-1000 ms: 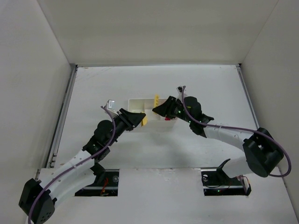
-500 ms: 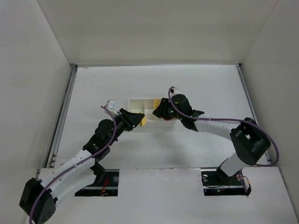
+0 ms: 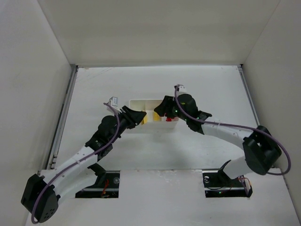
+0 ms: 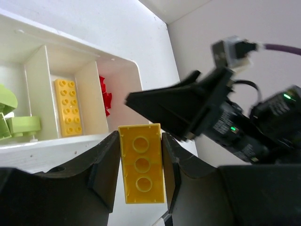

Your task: Sort the legos into containers by color

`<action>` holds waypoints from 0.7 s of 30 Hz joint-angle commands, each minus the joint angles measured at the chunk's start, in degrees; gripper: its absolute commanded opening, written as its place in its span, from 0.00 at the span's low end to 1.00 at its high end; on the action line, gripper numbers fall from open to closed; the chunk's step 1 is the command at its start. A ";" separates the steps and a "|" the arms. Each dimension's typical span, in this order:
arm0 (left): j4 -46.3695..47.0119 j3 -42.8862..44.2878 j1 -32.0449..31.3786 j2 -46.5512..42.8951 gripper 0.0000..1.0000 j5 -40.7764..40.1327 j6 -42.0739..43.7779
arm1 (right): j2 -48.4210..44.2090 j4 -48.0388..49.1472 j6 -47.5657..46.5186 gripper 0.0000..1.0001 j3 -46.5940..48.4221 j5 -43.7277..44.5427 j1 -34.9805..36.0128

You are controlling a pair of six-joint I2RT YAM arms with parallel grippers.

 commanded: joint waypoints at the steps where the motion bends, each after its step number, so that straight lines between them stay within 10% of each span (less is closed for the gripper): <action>1: 0.60 5.64 -0.24 3.23 0.20 -1.68 3.84 | -10.05 4.17 -1.50 0.57 -3.33 4.70 0.42; 7: -4.41 14.60 -3.67 14.22 0.20 -7.13 9.73 | -24.92 2.60 -3.00 0.20 -13.52 12.61 -0.89; 21: -17.68 33.68 -10.35 37.78 0.21 -25.94 24.76 | -47.34 -5.13 -0.89 0.36 -28.39 14.73 -2.30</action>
